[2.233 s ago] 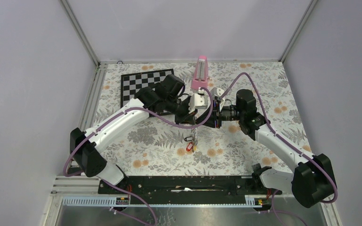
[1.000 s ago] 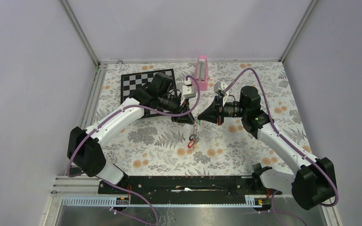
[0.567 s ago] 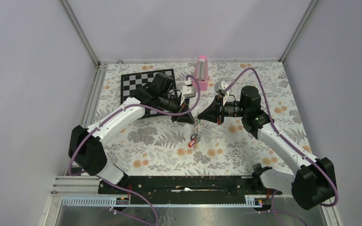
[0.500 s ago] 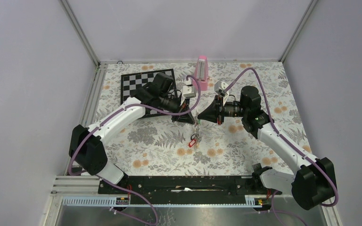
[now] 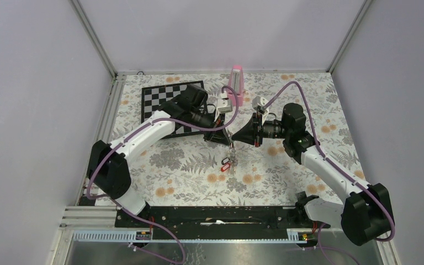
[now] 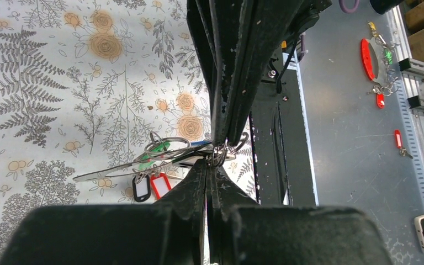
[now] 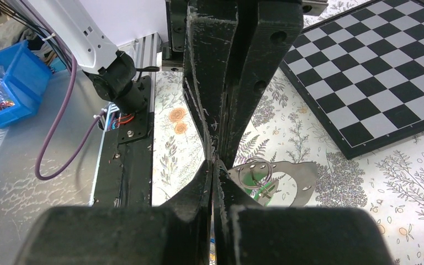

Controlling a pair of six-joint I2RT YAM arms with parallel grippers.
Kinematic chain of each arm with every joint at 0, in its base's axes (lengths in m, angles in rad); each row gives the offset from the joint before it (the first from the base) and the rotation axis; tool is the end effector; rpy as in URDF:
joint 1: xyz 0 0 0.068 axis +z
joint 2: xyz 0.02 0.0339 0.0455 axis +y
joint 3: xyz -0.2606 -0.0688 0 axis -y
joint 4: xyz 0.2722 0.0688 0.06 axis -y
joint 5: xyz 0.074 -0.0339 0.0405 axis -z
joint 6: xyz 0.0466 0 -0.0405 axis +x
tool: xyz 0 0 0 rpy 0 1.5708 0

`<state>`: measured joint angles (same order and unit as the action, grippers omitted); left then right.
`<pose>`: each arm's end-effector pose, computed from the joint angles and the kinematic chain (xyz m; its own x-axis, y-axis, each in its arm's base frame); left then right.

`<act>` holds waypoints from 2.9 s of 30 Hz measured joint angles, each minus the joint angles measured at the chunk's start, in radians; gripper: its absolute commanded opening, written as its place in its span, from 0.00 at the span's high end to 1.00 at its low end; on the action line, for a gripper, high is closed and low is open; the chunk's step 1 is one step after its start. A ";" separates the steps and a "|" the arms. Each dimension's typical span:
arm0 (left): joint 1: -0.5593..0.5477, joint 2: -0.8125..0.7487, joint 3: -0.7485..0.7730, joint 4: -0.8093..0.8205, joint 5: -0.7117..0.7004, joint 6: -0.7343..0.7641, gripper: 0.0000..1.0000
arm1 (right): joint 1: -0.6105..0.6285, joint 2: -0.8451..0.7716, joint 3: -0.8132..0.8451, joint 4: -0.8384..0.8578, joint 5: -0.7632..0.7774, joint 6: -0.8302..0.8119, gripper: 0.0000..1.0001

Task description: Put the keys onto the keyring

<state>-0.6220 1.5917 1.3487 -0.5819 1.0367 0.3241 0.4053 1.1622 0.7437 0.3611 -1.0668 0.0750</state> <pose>0.2777 -0.2484 0.2950 -0.3202 0.4290 -0.8446 0.9213 -0.0667 -0.3832 0.2466 0.1502 0.2913 -0.1270 -0.0151 -0.9918 -0.9871 0.1005 0.1249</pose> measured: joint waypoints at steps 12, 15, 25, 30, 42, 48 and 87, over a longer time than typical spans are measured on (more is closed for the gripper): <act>0.000 0.000 0.008 -0.001 -0.004 0.029 0.56 | -0.005 0.000 -0.013 0.018 0.000 0.001 1.00; 0.000 -0.034 0.003 0.000 -0.014 0.063 0.51 | -0.006 0.000 -0.013 0.018 0.000 0.000 1.00; 0.000 -0.093 -0.001 0.005 -0.023 0.129 0.55 | -0.009 0.000 -0.013 0.018 0.000 0.000 1.00; -0.005 -0.085 -0.001 0.009 -0.023 0.128 0.58 | -0.009 0.000 -0.013 0.018 -0.001 0.000 1.00; -0.015 -0.054 -0.001 0.042 -0.021 0.097 0.85 | -0.010 0.000 -0.016 0.018 -0.001 0.000 1.00; -0.015 -0.050 -0.001 0.053 -0.023 0.090 1.00 | -0.012 0.000 -0.016 0.018 -0.001 0.000 0.97; -0.280 0.027 0.295 -0.372 -0.656 0.382 0.98 | -0.012 -0.009 -0.029 -0.063 -0.053 -0.158 0.56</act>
<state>-0.9024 1.6192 1.6436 -0.9539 0.3805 0.7063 0.3931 1.1530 0.7143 0.2977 -1.1198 -0.0826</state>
